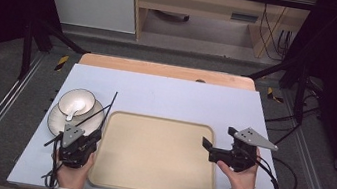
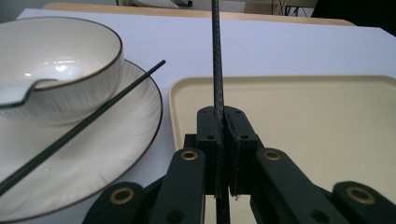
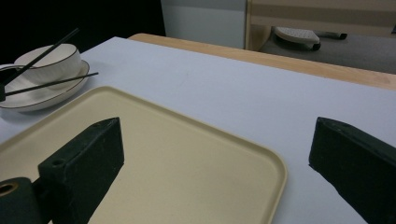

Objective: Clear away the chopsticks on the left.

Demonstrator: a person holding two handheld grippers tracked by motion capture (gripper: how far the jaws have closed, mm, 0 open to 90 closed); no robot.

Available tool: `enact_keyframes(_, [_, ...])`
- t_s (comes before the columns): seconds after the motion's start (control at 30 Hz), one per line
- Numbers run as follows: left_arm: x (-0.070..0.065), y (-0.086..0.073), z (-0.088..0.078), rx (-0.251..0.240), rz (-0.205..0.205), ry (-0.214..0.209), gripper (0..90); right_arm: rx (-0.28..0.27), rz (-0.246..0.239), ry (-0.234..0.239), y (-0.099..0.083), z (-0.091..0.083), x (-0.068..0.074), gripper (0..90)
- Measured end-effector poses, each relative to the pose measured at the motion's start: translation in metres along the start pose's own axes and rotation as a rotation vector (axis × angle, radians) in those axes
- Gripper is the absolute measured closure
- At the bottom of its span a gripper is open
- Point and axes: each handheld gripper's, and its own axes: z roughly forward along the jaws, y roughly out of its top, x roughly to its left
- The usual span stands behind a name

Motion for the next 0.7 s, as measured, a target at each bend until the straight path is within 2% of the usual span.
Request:
enact_keyframes(0.17, [-0.006,-0.015,0.002,0.003,-0.015,0.018,85.3,0.014,-0.004,0.001,-0.001,0.003,0.001,3.4])
enact_keyframes(0.47, [-0.016,-0.034,0.01,0.018,-0.002,0.034,85.3,0.016,-0.008,0.0,-0.002,0.004,0.001,3.6])
enact_keyframes(0.7, [-0.018,-0.044,0.017,0.041,0.002,0.046,85.3,0.016,-0.006,0.0,-0.002,0.004,0.002,3.6])
